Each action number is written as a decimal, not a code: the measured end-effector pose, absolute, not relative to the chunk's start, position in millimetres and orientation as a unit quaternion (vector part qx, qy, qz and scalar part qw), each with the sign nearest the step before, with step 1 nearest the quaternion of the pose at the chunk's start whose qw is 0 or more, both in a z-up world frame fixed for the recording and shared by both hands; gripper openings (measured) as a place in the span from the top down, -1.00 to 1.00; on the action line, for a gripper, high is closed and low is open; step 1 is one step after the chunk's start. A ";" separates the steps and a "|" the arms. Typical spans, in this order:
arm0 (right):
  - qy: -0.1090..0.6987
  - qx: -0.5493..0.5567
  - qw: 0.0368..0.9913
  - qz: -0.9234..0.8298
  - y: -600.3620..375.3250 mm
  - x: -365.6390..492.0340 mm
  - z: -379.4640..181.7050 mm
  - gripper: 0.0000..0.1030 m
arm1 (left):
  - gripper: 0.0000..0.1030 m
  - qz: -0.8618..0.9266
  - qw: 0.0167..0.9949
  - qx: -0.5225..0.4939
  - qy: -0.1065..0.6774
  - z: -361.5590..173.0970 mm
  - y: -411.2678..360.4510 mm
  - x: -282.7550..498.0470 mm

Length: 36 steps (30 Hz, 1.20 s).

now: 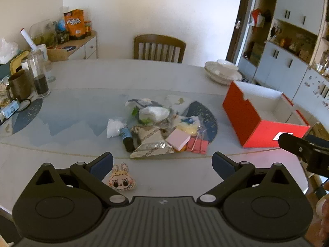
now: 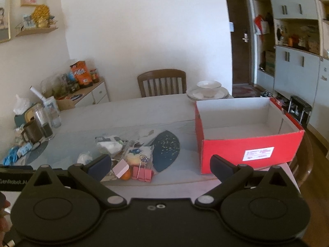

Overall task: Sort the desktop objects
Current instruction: 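Grasp the bunny keychain with the left tool while the right tool grasps the pink binder clip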

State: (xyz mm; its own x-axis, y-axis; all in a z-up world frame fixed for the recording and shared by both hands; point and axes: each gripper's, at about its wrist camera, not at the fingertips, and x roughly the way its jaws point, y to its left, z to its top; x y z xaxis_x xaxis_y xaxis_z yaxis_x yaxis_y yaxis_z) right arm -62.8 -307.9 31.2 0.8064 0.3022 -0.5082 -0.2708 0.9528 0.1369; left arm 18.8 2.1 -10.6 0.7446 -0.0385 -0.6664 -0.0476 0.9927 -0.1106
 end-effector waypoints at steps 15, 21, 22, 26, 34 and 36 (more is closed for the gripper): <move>0.322 0.024 0.929 0.182 -284.8 -9.8 -14.4 -0.96 | -0.99 0.020 0.921 -0.004 0.389 -72.3 18.9 36.2; 0.358 0.028 0.918 0.168 -268.1 14.2 -36.9 -0.92 | -0.99 0.020 0.915 -0.003 0.403 -92.3 35.4 51.0; 0.362 0.023 0.917 0.166 -264.3 17.4 -41.4 -0.92 | -0.99 0.020 0.913 0.000 0.407 -95.7 37.9 53.2; 0.381 0.007 0.913 0.149 -249.9 34.4 -59.9 -0.90 | -0.99 0.017 0.906 0.003 0.422 -106.7 47.5 61.4; 0.411 0.011 0.903 0.127 -233.4 61.6 -80.6 -0.83 | -0.99 -0.013 0.899 0.018 0.438 -119.6 58.7 75.5; 0.418 0.010 0.900 0.124 -228.0 67.4 -84.8 -0.82 | -0.98 -0.020 0.896 0.022 0.443 -121.9 61.2 78.6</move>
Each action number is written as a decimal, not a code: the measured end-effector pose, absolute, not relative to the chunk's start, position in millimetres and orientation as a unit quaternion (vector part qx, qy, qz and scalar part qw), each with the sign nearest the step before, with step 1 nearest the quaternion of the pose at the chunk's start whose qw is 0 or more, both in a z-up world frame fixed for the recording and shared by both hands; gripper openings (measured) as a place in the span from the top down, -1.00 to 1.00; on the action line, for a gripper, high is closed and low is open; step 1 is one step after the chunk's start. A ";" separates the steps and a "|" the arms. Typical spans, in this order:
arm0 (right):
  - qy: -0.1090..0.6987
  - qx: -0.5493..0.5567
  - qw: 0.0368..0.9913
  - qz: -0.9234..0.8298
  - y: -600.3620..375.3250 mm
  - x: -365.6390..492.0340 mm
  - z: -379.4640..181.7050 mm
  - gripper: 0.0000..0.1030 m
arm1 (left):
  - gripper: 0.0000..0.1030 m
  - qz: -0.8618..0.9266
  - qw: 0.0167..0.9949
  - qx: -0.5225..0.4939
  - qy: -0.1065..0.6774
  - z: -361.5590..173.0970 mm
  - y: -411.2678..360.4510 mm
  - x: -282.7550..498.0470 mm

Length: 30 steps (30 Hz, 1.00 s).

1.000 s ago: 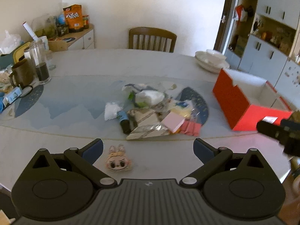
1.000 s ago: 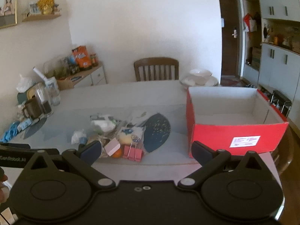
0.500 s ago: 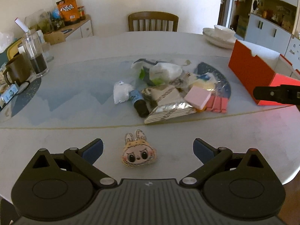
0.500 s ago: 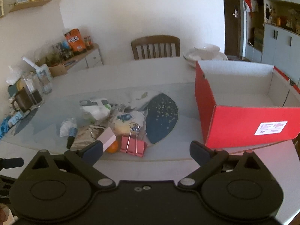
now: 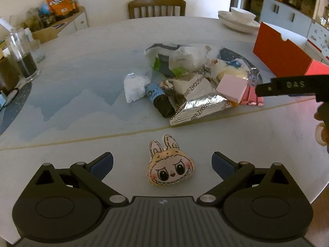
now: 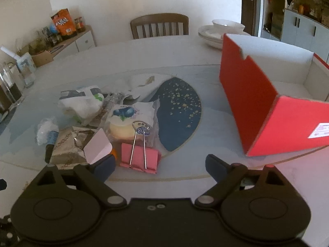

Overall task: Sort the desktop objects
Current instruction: 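Grasp the bunny keychain with the left tool while the right tool grasps the pink binder clip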

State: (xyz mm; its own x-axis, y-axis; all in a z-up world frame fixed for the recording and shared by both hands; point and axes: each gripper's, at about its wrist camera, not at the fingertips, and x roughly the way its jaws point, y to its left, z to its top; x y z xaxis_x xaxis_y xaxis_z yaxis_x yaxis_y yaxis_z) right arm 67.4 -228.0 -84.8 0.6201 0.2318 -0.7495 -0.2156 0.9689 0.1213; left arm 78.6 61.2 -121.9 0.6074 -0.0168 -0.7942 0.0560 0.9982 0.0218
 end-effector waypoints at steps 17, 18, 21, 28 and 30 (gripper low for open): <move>0.453 0.008 0.887 0.093 -204.1 91.2 -104.8 -0.56 | -0.70 -0.102 0.882 0.055 0.456 -133.0 77.1 93.6; 0.451 0.002 0.888 0.091 -201.9 90.2 -105.2 -0.55 | -0.66 -0.105 0.882 0.060 0.455 -132.7 77.2 94.1; 0.450 0.000 0.889 0.090 -199.5 90.7 -104.0 -0.41 | -0.47 -0.120 0.881 0.065 0.453 -132.4 78.3 96.3; 0.452 -0.009 0.887 0.092 -197.3 89.8 -100.5 -0.06 | -0.18 -0.159 0.870 0.093 0.457 -138.0 76.7 95.4; 0.455 -0.012 0.886 0.088 -197.0 89.7 -99.9 -0.05 | -0.01 -0.168 0.870 0.096 0.454 -138.8 76.9 94.4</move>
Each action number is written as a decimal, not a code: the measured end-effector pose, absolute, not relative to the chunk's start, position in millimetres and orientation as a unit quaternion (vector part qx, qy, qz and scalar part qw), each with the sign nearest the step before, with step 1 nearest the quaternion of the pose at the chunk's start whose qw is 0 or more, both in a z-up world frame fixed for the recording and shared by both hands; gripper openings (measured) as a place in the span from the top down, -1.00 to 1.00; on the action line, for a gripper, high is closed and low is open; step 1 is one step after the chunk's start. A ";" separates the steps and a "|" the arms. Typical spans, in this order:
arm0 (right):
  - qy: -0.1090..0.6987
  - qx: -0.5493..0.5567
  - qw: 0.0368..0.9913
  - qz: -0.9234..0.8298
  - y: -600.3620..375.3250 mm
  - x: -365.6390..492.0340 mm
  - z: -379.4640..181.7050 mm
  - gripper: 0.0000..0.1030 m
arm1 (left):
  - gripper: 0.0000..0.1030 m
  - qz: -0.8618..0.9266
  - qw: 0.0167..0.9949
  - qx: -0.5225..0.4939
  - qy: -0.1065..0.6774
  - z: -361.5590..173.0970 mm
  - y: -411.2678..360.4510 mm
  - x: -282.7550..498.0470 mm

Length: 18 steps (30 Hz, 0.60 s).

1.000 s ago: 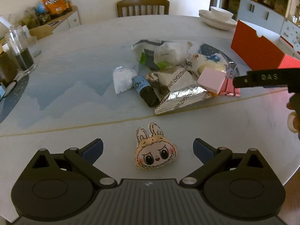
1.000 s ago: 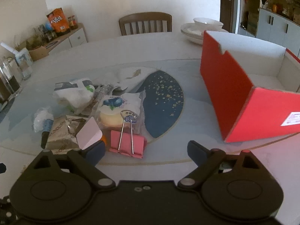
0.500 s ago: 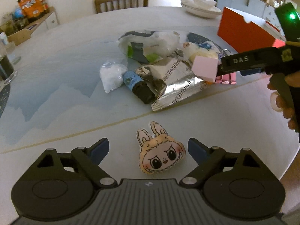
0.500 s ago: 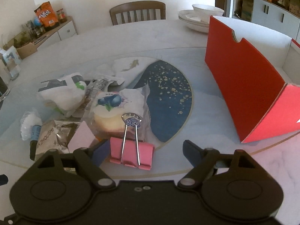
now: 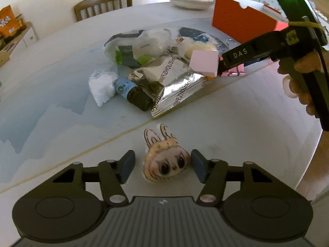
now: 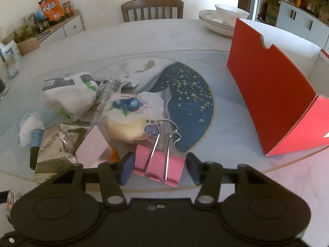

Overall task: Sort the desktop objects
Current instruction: 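Grasp the bunny keychain with the left tool while the right tool grasps the pink binder clip, then carry the bunny keychain and pink binder clip with both tools over the red box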

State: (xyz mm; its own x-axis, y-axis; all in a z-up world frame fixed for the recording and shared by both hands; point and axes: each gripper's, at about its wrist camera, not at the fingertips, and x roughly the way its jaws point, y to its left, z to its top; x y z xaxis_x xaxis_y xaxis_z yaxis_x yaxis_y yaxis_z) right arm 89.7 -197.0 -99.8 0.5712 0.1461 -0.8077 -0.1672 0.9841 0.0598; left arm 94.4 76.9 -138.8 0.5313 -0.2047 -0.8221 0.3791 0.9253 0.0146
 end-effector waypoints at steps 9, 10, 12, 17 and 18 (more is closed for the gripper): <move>0.452 -0.011 0.888 0.080 -210.8 76.6 -87.6 -0.04 | 0.12 -0.182 0.868 0.087 0.455 -135.9 80.2 99.6; 0.450 -0.011 0.889 0.080 -213.3 74.7 -84.0 -0.04 | 0.12 -0.181 0.868 0.082 0.455 -134.8 81.2 100.6; 0.447 -0.008 0.891 0.086 -220.1 70.4 -74.2 -0.04 | 0.12 -0.177 0.869 0.074 0.455 -132.1 82.3 101.7; 0.431 -0.004 0.896 0.105 -238.9 62.7 -46.3 -0.04 | 0.12 -0.170 0.876 0.065 0.446 -120.1 76.6 100.7; 0.428 -0.003 0.897 0.110 -243.8 62.0 -40.0 -0.04 | 0.12 -0.168 0.878 0.066 0.443 -117.0 74.0 100.6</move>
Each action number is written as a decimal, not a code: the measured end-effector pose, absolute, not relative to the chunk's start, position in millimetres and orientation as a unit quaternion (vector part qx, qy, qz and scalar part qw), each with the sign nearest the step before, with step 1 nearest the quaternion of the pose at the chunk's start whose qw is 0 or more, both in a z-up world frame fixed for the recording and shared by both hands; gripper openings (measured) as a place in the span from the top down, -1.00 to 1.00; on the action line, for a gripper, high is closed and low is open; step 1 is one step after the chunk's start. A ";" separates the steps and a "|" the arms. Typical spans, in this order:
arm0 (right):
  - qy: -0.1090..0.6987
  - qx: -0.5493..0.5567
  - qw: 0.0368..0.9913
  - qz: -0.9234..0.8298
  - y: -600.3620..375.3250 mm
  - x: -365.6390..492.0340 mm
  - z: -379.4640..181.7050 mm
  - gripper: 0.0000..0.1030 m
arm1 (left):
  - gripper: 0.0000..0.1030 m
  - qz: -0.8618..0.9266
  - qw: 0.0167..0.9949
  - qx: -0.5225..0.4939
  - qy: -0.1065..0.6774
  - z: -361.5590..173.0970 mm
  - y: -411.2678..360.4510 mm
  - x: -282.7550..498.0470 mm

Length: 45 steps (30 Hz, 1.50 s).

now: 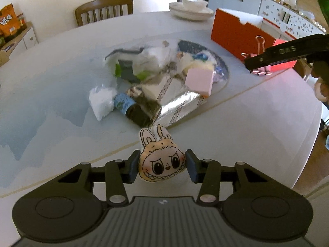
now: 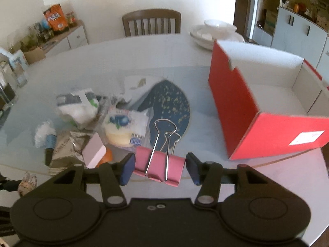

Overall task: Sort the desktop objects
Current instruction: 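Carry the bunny keychain and pink binder clip with both tools over the red box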

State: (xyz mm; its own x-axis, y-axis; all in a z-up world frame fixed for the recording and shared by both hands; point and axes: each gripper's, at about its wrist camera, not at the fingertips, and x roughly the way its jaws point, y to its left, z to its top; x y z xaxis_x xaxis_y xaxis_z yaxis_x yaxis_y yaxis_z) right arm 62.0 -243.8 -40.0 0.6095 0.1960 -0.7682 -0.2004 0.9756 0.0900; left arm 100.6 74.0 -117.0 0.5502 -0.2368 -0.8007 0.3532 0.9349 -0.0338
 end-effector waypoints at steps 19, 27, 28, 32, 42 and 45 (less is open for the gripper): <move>0.384 -0.002 0.908 0.166 -358.4 102.6 37.8 -0.04 | 0.12 -0.169 0.909 0.024 0.380 -39.4 -35.8 147.9; 0.379 -0.001 0.910 0.167 -412.1 133.6 38.2 -0.04 | 0.12 -0.175 0.912 0.029 0.370 -24.9 -89.3 178.0; 0.379 -0.001 0.910 0.166 -416.9 137.2 36.8 -0.04 | 0.12 -0.175 0.912 0.031 0.368 -23.0 -95.5 182.3; 0.380 -0.001 0.910 0.165 -438.3 150.0 31.7 -0.04 | 0.12 -0.178 0.913 0.038 0.365 -16.8 -115.4 197.2; 0.379 0.000 0.909 0.172 -473.9 171.5 21.6 -0.04 | 0.12 -0.206 0.909 0.069 0.356 -2.5 -175.5 240.0; 0.378 -0.006 0.909 0.172 -481.2 175.7 18.6 -0.04 | 0.12 -0.217 0.905 0.081 0.356 -3.3 -196.2 253.1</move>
State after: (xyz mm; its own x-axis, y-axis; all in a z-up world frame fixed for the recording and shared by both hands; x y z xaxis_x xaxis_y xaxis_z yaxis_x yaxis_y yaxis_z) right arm 175.7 -481.2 18.6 0.6543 0.3080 -0.6906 -0.3178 0.9407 0.1185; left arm 253.1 -196.2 -3.3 0.6523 -0.3358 -0.6795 0.4516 0.8922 -0.0074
